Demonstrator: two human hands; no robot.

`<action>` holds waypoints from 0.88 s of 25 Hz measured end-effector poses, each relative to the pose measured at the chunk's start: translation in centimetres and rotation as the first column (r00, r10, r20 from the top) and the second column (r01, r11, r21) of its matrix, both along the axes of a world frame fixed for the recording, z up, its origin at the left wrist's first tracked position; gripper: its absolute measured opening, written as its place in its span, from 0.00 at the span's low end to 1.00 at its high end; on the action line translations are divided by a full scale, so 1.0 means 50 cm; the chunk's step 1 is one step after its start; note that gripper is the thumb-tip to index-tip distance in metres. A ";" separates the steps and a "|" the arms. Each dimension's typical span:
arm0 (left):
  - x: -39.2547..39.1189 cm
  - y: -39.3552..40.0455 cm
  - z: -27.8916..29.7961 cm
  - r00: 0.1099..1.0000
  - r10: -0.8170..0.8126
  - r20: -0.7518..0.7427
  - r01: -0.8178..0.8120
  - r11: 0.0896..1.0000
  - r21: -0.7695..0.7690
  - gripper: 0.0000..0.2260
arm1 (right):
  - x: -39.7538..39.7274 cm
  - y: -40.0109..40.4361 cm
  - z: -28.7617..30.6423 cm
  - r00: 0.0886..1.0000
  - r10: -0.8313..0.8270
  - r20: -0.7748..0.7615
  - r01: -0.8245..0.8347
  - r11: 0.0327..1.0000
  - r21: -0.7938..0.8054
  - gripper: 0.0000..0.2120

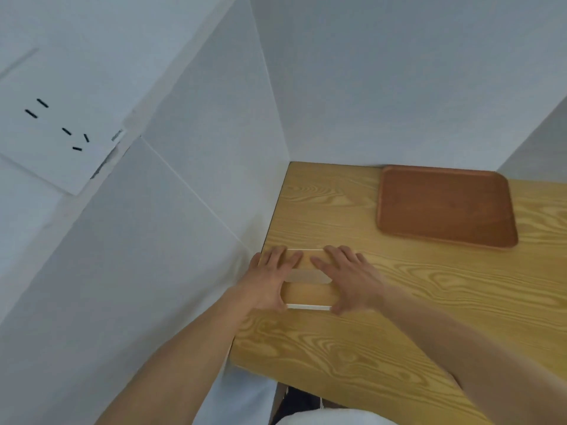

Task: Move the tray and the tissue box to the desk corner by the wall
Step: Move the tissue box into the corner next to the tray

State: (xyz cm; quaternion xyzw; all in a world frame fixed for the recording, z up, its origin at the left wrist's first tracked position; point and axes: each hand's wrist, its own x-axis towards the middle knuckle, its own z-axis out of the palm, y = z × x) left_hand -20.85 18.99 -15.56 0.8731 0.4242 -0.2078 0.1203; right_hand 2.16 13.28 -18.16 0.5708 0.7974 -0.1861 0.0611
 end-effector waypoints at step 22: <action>0.003 0.025 -0.063 0.988 0.131 0.088 -0.131 0.991 -0.001 0.53 | -0.057 -0.005 0.019 0.981 -0.181 0.073 0.181 0.983 0.013 0.51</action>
